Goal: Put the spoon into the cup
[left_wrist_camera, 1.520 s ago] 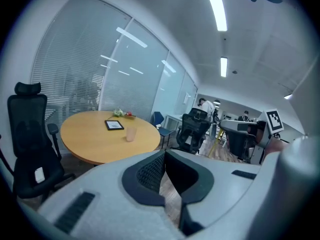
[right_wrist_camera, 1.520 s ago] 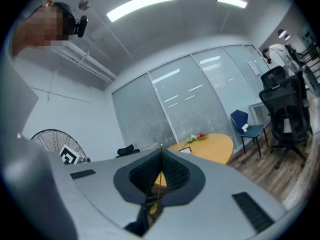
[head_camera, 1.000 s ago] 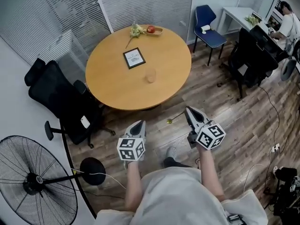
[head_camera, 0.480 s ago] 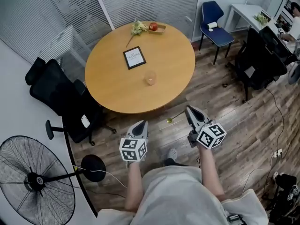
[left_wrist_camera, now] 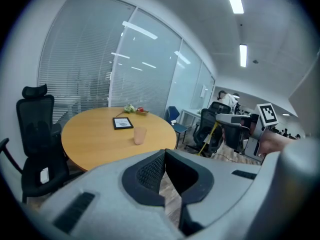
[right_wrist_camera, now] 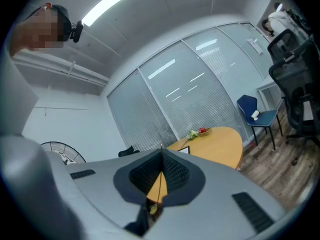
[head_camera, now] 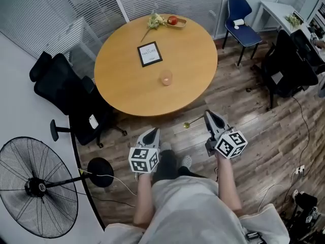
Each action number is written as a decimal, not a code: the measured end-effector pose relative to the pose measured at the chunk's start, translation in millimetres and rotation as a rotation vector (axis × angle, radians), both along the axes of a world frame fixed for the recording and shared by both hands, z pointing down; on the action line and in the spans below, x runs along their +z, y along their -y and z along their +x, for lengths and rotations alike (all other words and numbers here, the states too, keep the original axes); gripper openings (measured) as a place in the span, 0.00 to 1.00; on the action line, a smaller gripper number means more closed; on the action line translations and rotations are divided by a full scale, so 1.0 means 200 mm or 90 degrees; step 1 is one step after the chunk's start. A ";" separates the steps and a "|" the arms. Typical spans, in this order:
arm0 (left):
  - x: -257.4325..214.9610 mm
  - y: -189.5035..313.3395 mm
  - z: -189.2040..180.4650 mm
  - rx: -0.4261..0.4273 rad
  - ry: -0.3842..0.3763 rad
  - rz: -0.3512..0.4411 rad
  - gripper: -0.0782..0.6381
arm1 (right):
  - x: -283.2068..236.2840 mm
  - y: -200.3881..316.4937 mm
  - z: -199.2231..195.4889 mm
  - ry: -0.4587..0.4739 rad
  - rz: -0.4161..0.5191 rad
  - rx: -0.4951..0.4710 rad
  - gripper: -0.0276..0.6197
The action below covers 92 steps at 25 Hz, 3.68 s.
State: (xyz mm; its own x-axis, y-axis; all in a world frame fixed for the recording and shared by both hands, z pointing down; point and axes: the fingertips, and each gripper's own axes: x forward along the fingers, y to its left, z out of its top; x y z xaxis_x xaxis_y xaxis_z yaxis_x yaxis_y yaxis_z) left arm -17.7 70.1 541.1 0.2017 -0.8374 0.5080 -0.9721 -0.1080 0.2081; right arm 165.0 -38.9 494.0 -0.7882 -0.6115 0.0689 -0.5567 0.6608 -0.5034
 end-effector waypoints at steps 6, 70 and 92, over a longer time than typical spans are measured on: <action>-0.03 0.08 -0.08 -0.015 0.005 0.015 0.12 | -0.03 0.06 0.01 0.002 0.012 0.014 0.04; 0.16 1.71 -0.85 0.198 -0.014 0.004 0.12 | 0.16 1.48 -1.06 -0.146 0.035 0.064 0.04; 0.18 1.70 -0.84 0.209 -0.013 0.003 0.12 | 0.36 1.40 -1.19 -0.214 0.030 0.031 0.04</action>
State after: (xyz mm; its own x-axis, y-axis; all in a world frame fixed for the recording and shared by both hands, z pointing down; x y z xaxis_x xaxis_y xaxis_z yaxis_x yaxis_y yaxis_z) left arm -184.9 -268.9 577.9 0.4715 -0.7282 0.4974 -0.8809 -0.4157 0.2266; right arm -72.0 -319.5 566.3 -0.6955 -0.6568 0.2914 -0.7183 0.6471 -0.2557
